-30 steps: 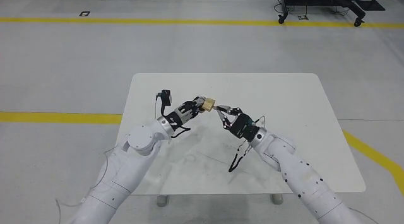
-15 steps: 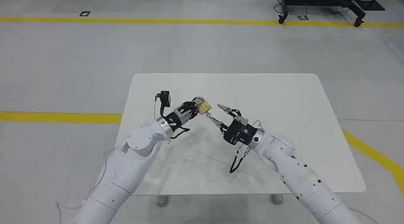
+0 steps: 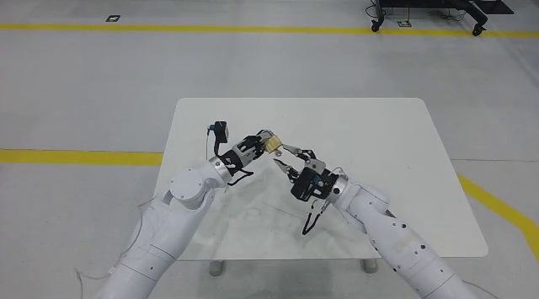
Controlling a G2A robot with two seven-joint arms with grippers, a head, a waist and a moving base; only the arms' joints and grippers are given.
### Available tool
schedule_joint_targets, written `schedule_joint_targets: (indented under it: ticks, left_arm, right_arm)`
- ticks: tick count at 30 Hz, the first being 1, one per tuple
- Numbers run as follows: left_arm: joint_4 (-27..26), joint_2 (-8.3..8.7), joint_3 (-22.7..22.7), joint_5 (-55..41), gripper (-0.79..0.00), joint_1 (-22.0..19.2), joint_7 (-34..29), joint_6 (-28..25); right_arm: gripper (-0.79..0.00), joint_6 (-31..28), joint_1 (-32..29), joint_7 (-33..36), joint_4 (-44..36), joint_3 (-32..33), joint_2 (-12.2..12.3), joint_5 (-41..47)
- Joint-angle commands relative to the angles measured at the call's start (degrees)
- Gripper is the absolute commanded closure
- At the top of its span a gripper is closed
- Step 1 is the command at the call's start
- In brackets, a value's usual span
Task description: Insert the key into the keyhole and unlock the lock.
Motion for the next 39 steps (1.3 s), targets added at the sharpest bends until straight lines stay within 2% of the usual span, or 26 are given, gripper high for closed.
schedule_joint_targets:
  ticks: [1, 2, 10, 18, 23, 24, 25, 26, 33, 35, 39]
  left_arm:
    - [0.02, -0.05, -0.07, 0.04, 0.0, 0.0, -0.2, 0.08]
    - [0.04, -0.07, -0.13, 0.06, 0.0, 0.0, -0.26, 0.09]
    - [-0.16, -0.21, -0.38, 0.71, 0.0, 0.27, -0.85, -0.14]
    - [-1.33, -0.1, -0.41, 4.44, 0.0, 1.1, -2.01, -3.95]
    - [-1.51, -0.15, -0.6, 5.11, 0.0, 1.5, -1.82, -4.71]
    - [-1.53, -0.15, -0.72, 5.07, 0.0, 1.47, -1.95, -4.62]
    - [-1.52, -0.15, -0.85, 5.02, 0.0, 1.44, -2.06, -4.51]
    - [-1.48, -0.16, -0.99, 4.58, 0.0, 1.47, -2.21, -4.12]
    - [-0.6, -0.32, -0.87, 3.36, 0.0, 0.22, -3.9, 1.89]
    - [-0.76, -0.49, 0.54, 5.41, 0.0, -0.29, -3.92, 4.35]
    - [-0.82, -1.2, 5.64, 13.72, 0.0, -3.11, -3.26, 11.08]
  right_arm:
    - [-0.185, 0.39, 0.29, 0.56, 0.11, -0.37, -0.19, -0.02]
    - [0.0, 0.55, 0.37, 0.59, 0.2, -0.48, -0.29, 0.18]
    - [0.0, -0.35, 0.08, -1.29, 1.37, 0.57, -0.59, 4.63]
    - [0.0, -13.65, 0.89, -3.86, 4.22, 3.4, -0.28, 15.83]
    - [0.0, -17.44, 0.45, -2.81, 4.56, 5.34, 0.17, 18.07]
    - [-0.188, -17.94, 0.39, -2.58, 4.4, 5.57, 0.28, 17.66]
    - [-0.708, -18.26, 0.3, -2.34, 4.23, 5.83, 0.4, 17.03]
    - [-0.785, -18.56, 0.11, -2.41, 3.96, 6.15, 0.53, 16.56]
    - [-0.785, -21.11, -4.49, -6.3, 0.14, 13.71, 2.61, 14.15]
    - [-0.785, -22.84, -6.5, -7.74, -1.13, 16.76, 3.32, 14.66]
    - [-0.785, -22.84, -6.5, -7.74, -1.13, 16.76, 3.32, 14.66]
